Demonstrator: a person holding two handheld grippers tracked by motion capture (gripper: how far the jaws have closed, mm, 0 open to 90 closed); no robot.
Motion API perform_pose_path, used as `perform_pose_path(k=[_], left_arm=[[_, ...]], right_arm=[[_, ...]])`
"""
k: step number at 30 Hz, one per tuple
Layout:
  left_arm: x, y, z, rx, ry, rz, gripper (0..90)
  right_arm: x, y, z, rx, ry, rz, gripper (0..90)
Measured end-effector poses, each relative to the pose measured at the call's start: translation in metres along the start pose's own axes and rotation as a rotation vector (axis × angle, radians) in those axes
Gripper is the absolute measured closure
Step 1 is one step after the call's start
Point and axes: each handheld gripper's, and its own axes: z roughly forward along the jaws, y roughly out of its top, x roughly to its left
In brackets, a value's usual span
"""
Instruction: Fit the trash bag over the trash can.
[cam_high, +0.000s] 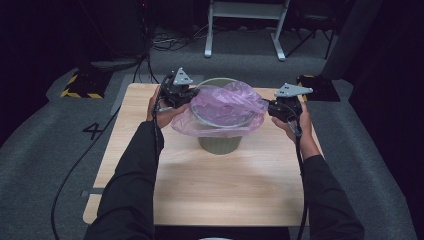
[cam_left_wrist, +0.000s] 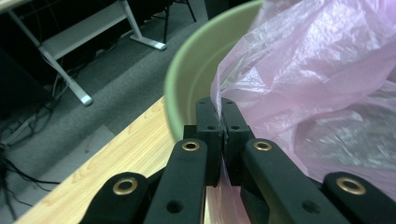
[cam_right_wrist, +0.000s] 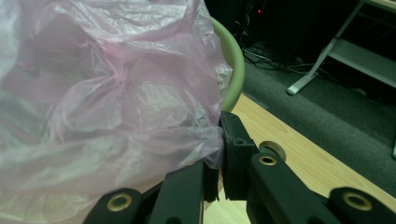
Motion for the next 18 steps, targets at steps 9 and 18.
perform_pose_path(k=[9, 18], left_arm=[[0.016, -0.008, -0.006, -0.114, 0.106, -0.160, 89.5], [0.028, -0.022, 0.001, -0.009, 0.156, -0.200, 89.6]], right_arm=[[-0.003, -0.001, 0.009, 0.029, -0.020, 0.022, 87.8], [-0.003, -0.001, 0.016, 0.030, -0.038, 0.037, 88.0]])
